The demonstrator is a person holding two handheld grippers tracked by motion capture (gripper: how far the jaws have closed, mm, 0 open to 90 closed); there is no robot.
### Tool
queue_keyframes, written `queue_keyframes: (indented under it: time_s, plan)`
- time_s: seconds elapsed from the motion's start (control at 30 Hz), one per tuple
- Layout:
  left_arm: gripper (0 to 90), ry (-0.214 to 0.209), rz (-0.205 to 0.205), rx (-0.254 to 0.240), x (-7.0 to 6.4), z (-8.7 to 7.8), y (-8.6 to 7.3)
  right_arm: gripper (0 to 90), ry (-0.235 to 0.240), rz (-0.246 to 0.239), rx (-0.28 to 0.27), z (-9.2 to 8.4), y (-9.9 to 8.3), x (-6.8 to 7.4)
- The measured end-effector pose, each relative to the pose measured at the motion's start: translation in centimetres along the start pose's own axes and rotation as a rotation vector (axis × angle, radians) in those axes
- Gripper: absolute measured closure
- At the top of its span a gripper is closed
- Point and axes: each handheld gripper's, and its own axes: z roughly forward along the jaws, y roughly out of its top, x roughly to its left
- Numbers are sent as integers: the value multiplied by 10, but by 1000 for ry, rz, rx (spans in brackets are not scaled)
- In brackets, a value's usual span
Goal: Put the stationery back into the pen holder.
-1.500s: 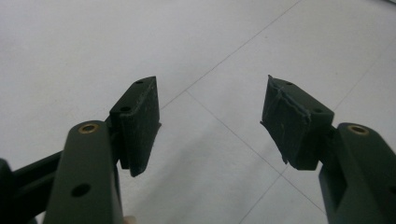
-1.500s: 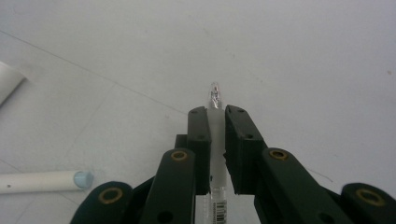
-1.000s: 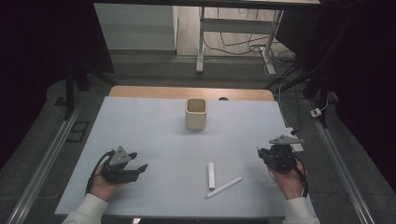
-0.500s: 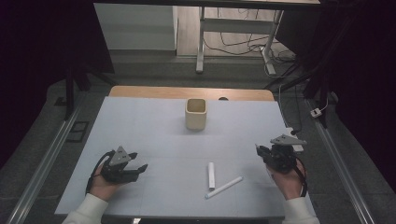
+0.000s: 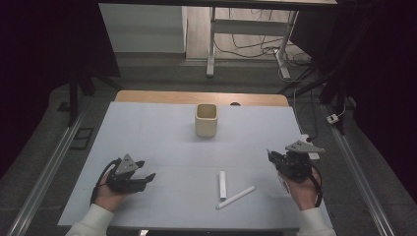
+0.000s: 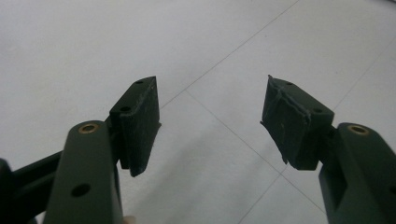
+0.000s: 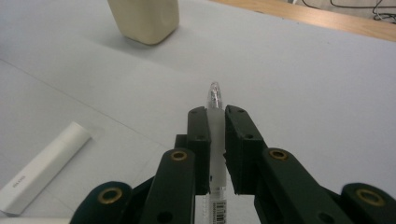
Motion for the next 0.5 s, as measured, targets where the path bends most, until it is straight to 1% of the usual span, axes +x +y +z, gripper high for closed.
queue_keyframes:
  time_s: [0.3, 0.37, 0.5]
  plan:
    - [367, 4, 1, 2, 0, 0, 0, 806, 20, -8, -47, -1, 4, 5]
    - [367, 2, -3, -3, 0, -1, 0, 806, 25, -8, -59, 0, 5, 7]
    - [367, -5, 2, -7, -2, -2, 0, 806, 35, -15, -71, 3, 11, 11]
